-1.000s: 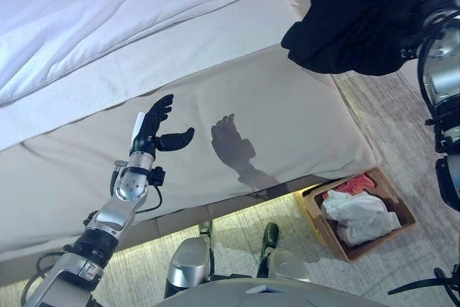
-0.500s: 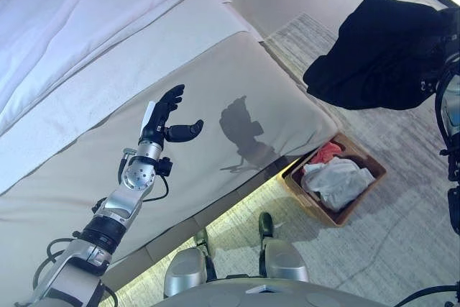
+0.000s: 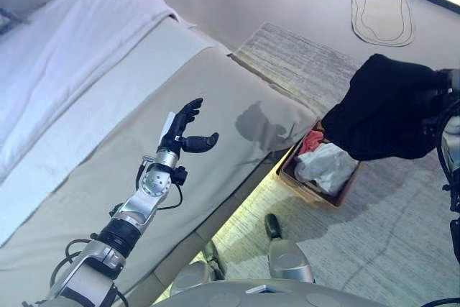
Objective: Pick up the clothes from the bed and place them into the basket
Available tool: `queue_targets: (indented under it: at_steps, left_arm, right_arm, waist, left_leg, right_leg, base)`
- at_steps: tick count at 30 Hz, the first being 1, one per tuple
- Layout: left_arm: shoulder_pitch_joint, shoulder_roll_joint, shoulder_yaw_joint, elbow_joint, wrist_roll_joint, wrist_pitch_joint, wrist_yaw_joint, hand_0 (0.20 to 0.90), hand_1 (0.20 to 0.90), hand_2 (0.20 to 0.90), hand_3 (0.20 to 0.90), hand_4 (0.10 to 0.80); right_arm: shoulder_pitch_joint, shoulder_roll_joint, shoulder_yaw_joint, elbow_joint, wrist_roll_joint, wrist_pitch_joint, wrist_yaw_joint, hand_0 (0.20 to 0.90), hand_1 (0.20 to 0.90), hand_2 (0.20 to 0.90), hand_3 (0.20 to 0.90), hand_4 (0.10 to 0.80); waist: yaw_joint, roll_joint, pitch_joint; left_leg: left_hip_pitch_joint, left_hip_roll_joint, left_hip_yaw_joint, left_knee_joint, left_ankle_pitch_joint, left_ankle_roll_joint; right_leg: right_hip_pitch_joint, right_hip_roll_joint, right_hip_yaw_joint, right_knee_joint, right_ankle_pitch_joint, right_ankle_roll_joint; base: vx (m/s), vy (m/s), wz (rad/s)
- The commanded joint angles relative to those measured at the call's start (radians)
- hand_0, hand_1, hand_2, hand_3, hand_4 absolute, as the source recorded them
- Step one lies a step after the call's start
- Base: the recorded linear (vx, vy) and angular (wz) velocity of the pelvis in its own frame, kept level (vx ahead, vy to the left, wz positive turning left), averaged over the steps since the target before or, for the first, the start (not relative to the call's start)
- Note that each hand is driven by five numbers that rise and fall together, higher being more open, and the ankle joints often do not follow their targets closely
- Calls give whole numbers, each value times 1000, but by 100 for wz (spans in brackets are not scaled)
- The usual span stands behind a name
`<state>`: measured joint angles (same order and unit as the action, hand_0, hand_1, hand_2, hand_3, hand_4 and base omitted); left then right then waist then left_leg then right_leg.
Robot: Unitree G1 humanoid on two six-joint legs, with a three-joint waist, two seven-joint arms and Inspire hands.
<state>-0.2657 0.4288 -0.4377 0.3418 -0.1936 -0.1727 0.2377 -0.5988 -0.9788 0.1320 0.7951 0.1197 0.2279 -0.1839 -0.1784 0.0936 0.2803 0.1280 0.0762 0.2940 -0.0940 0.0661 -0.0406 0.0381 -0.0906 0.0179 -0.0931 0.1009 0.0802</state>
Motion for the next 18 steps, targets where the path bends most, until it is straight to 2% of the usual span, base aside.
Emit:
queue_targets:
  at_steps: [1,5,18]
  left_arm:
    - [-42,20,-23,13,25,-73,27,900,900,900,900,800]
    - [-52,17,-30,12,18,-76,33,900,900,900,900,800]
    - [-66,35,-48,2,-1,-87,8,900,900,900,900,800]
  right_arm:
    - [-103,-59,46,19,15,-118,-32,300,300,300,200,100]
    - [-121,-34,59,79,8,-134,-15,300,300,300,200,100]
    - [-122,44,73,186,6,-141,-15,300,300,300,200,100]
  waist:
    - [23,-64,-124]
    - [23,-43,-109]
    - [34,-21,-90]
  left_leg:
    - [61,24,-24,7,-116,-35]
    - [54,21,-22,7,-115,-39]
    - [37,21,-16,7,-105,-40]
  right_leg:
    - [-6,38,7,30,-61,-29]
    - [-14,36,4,24,-58,-30]
    - [-21,35,-11,14,-50,-29]
  base:
    - [-42,-23,0]
    - [-49,-21,0]
    - [-14,-27,2]
